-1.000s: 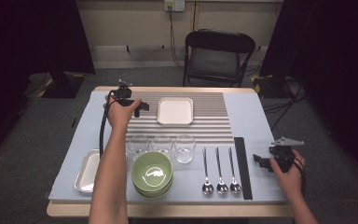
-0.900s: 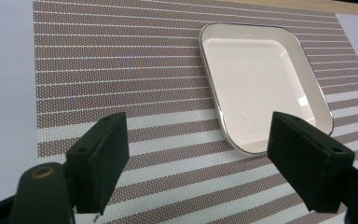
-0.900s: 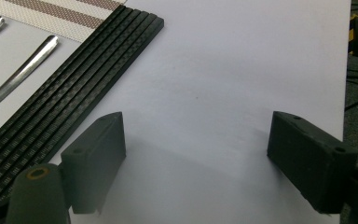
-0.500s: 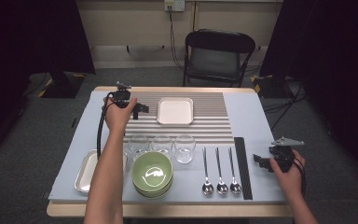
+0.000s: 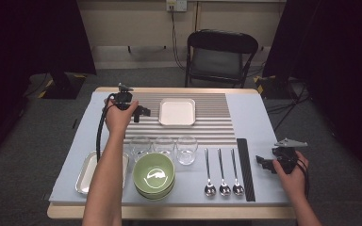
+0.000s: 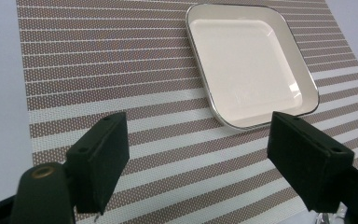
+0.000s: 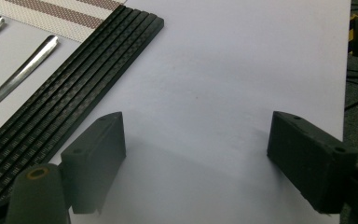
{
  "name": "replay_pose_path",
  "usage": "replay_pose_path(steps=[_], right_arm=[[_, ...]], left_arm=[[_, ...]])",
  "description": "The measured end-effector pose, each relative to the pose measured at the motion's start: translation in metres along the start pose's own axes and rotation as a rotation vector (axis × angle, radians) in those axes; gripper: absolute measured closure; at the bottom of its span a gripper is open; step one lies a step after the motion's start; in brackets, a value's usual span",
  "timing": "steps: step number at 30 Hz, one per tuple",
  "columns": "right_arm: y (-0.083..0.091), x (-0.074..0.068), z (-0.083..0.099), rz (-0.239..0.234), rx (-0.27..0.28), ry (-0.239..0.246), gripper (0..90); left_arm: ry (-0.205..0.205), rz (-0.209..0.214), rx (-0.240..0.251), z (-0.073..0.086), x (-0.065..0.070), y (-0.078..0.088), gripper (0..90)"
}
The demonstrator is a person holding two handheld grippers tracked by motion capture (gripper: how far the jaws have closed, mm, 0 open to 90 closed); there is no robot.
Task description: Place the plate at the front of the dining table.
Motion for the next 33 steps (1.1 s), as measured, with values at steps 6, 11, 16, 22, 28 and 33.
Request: replay_pose_path(steps=[6, 11, 16, 22, 28, 33], right_arm=[[0.000, 0.000, 0.000, 0.000, 0.000, 0.000, 18.3], [0.000, 0.000, 0.000, -0.001, 0.000, 0.000, 18.3], [0.000, 0.000, 0.000, -0.001, 0.000, 0.000, 18.2], [0.000, 0.000, 0.000, -0.001, 0.000, 0.000, 18.3], [0.000, 0.000, 0.000, -0.001, 0.000, 0.000, 18.2], [0.000, 0.000, 0.000, -0.001, 0.000, 0.000, 18.2]], left_arm=[[0.013, 0.011, 0.002, 0.007, -0.004, -0.001, 21.0], [0.021, 0.021, 0.004, 0.009, -0.006, 0.002, 21.1], [-0.004, 0.012, 0.003, 0.011, -0.005, 0.004, 21.0], [-0.030, 0.002, -0.010, 0.013, -0.002, 0.005, 21.0], [-0.038, -0.010, -0.018, 0.016, -0.003, 0.007, 20.9], [-0.025, 0.012, -0.001, 0.018, -0.002, 0.009, 20.9]])
Point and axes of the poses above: each handheld gripper's, and its own axes: y roughly backward along the jaws, z roughly out of its underside, x roughly to its right, the point moved 5 cm from there along -y, roughly forward along the jaws, and after that the axes turned 11 degrees about -x, right-handed, at the moved point
